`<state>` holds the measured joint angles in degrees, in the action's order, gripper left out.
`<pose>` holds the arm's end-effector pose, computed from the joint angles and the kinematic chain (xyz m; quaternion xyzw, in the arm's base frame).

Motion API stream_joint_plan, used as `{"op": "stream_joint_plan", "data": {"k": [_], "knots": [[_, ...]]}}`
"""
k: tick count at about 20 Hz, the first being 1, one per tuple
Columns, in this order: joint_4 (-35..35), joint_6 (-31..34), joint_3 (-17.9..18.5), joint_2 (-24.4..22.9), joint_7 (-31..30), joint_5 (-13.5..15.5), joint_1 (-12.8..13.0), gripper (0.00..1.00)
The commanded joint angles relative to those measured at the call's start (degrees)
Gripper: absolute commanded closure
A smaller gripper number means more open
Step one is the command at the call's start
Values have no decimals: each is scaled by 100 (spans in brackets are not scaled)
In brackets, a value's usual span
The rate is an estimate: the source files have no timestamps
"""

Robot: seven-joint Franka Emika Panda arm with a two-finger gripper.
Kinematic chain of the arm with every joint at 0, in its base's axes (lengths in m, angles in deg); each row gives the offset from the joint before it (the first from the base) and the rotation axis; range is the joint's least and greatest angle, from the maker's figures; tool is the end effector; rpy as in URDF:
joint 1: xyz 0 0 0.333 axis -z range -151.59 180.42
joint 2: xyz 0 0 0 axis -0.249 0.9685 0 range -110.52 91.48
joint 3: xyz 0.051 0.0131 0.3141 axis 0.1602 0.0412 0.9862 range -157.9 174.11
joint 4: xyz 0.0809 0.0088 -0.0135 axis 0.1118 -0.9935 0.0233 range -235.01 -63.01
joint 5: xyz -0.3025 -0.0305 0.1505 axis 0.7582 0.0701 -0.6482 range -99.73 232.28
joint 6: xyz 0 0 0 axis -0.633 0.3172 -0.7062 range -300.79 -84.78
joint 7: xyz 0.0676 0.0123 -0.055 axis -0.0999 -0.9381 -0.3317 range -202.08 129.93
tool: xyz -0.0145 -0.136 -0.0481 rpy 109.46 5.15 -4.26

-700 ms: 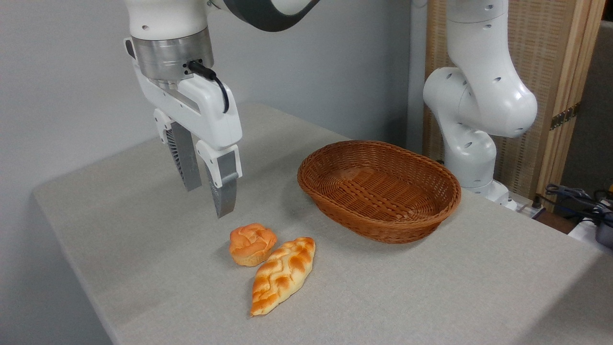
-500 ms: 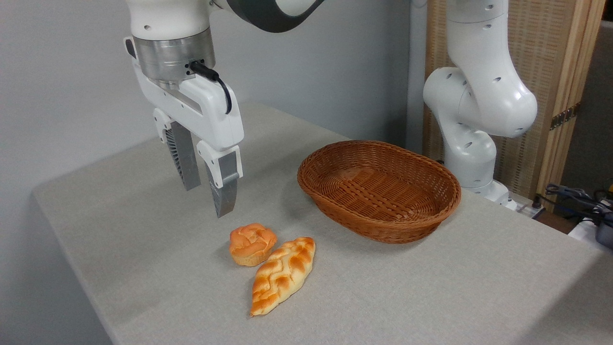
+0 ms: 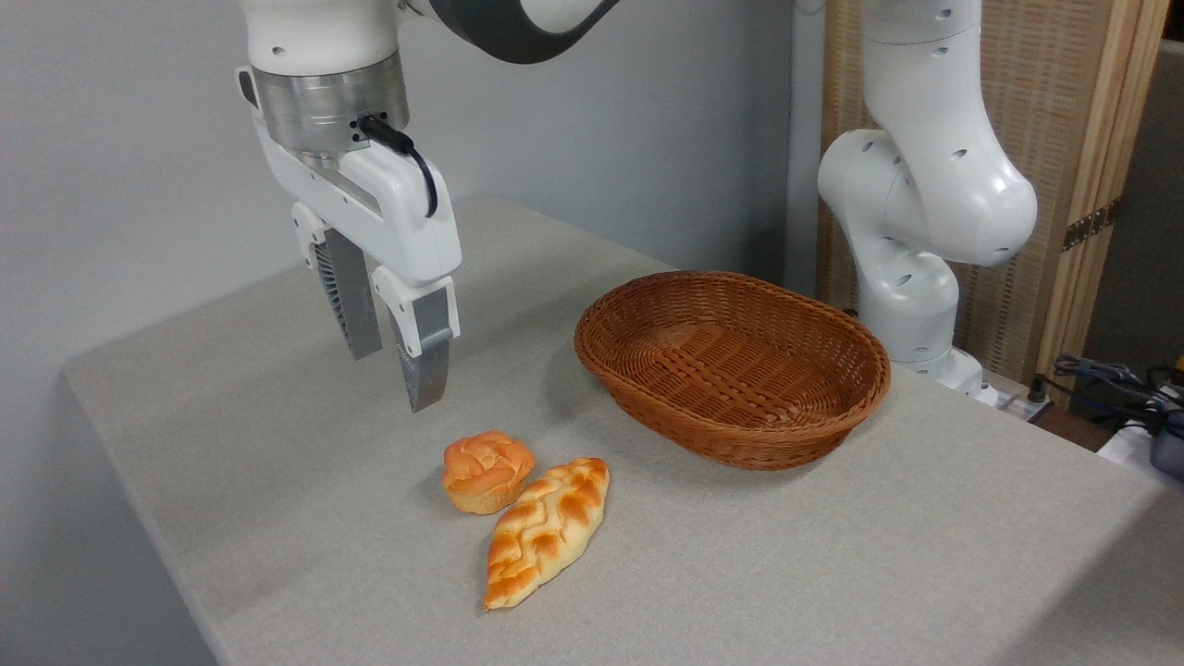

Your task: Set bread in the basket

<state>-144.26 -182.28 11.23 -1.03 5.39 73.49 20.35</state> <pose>0.5556 -0.0463 0.5572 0.9264 -0.3712 0.0422 0.0474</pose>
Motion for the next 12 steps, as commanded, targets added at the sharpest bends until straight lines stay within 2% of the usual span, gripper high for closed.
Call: {"op": "stream_joint_plan", "data": {"k": [1,12], "knots": [[35,34,83,12,-24,96,66,0],[-52,-18,22,30,-16,52,110,0]]}}
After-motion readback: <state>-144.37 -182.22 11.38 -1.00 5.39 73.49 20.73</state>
